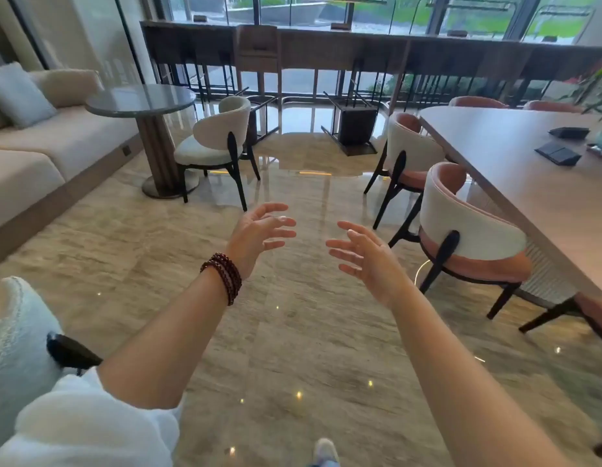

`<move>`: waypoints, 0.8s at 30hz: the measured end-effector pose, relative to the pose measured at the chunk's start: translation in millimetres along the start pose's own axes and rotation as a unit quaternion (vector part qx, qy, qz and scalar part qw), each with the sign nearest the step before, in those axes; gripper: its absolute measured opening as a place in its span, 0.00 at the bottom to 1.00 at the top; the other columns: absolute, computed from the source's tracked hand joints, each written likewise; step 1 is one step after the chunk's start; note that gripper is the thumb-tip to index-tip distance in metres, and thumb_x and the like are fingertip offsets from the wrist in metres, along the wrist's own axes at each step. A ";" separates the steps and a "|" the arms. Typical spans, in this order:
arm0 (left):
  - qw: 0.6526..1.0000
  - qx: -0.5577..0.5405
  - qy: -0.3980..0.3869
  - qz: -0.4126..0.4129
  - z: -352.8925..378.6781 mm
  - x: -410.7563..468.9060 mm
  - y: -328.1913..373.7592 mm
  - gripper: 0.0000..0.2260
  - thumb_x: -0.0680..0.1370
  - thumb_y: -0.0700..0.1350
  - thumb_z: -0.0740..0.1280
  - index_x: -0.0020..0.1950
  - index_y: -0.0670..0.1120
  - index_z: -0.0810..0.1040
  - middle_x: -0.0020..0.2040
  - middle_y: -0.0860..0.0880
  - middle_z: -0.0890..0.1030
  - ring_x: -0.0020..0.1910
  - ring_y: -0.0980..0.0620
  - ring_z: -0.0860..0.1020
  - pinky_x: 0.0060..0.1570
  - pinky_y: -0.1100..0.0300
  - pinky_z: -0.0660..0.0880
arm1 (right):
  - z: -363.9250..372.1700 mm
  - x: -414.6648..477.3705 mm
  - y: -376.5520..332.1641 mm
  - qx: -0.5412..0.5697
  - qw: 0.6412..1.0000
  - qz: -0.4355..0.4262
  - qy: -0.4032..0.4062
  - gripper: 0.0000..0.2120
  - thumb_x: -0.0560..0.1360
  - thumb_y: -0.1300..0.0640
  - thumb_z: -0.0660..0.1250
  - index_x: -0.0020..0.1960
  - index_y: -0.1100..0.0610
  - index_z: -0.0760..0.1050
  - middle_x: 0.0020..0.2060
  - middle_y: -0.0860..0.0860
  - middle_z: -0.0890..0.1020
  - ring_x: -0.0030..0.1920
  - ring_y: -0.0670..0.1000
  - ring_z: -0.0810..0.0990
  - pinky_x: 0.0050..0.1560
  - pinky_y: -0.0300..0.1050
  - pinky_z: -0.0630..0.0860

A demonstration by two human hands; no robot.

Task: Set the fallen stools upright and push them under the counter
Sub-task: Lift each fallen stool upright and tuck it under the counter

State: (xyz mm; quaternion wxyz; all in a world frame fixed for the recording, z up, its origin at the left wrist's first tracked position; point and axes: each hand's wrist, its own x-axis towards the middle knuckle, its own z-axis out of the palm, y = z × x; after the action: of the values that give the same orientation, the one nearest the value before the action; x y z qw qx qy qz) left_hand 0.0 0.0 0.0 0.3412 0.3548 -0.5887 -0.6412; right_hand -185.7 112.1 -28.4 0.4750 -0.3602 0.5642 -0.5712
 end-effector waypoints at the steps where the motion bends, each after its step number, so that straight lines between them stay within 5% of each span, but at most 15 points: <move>1: 1.000 0.003 -0.002 -0.002 2.7 13.0 -3.4 0.08 0.78 0.41 0.63 0.56 0.47 0.76 0.50 0.46 0.82 0.49 0.46 0.81 0.56 0.49 0.75 | -4.8 12.4 1.9 0.007 1.000 0.002 0.001 0.14 0.79 0.50 0.61 0.64 0.48 0.74 0.54 0.53 0.84 0.58 0.54 0.80 0.58 0.51 0.74; 15: 0.999 -0.002 0.007 -0.035 48.6 307.9 -14.5 0.09 0.77 0.40 0.63 0.57 0.47 0.76 0.50 0.45 0.82 0.48 0.47 0.82 0.53 0.52 0.76 | -130.1 279.0 -22.3 0.003 0.998 0.061 -0.013 0.13 0.80 0.51 0.61 0.62 0.51 0.76 0.52 0.53 0.84 0.54 0.54 0.81 0.52 0.48 0.76; 24: 0.998 -0.002 0.021 -0.056 33.3 471.6 -28.3 0.11 0.76 0.35 0.62 0.55 0.45 0.77 0.49 0.45 0.81 0.47 0.47 0.81 0.53 0.52 0.76 | -148.8 443.6 -24.2 -0.001 0.996 0.089 -0.022 0.12 0.79 0.52 0.61 0.61 0.51 0.77 0.52 0.54 0.84 0.53 0.54 0.82 0.53 0.48 0.76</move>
State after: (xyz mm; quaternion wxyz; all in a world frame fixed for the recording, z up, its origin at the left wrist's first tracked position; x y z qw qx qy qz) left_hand -272.2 -384.1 -51.4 0.3179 0.3994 -0.5593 -0.6532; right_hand -458.3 -266.1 -75.2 0.5358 -0.3214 0.5842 -0.5179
